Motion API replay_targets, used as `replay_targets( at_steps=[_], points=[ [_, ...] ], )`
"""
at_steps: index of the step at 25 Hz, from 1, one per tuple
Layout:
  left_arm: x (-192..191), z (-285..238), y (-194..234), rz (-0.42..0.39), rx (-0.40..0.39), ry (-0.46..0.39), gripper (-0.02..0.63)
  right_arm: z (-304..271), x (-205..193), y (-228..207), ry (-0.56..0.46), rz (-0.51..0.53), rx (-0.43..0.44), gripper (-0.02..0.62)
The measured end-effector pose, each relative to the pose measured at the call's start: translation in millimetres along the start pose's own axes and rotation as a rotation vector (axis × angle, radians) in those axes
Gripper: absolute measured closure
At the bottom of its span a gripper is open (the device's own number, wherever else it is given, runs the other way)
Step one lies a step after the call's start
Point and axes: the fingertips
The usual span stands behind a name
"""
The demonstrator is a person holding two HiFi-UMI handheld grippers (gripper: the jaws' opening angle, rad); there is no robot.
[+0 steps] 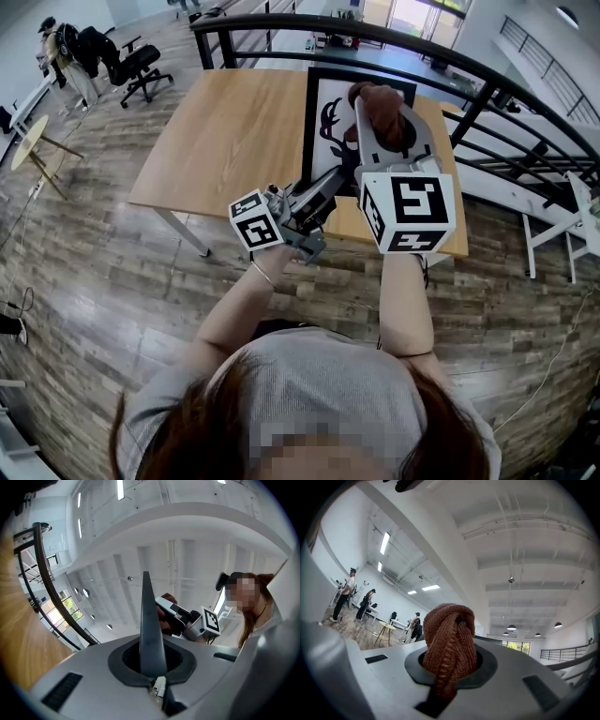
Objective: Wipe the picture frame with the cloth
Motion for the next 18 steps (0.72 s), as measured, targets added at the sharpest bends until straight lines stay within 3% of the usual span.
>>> replay_targets(
  at_steps=[18],
  points=[
    [6.9,-3.9,19.9,0.063,-0.029,0.020,0.586,8.6,-63.7,16.3,0.113,-0.090,0.031,0.549]
  ],
)
Point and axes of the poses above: the fingertips, and each gripper's own axes: z backward along the fingers, y to its left, x out of its top, and after that the axes turned 10 degrees about y, right-handed
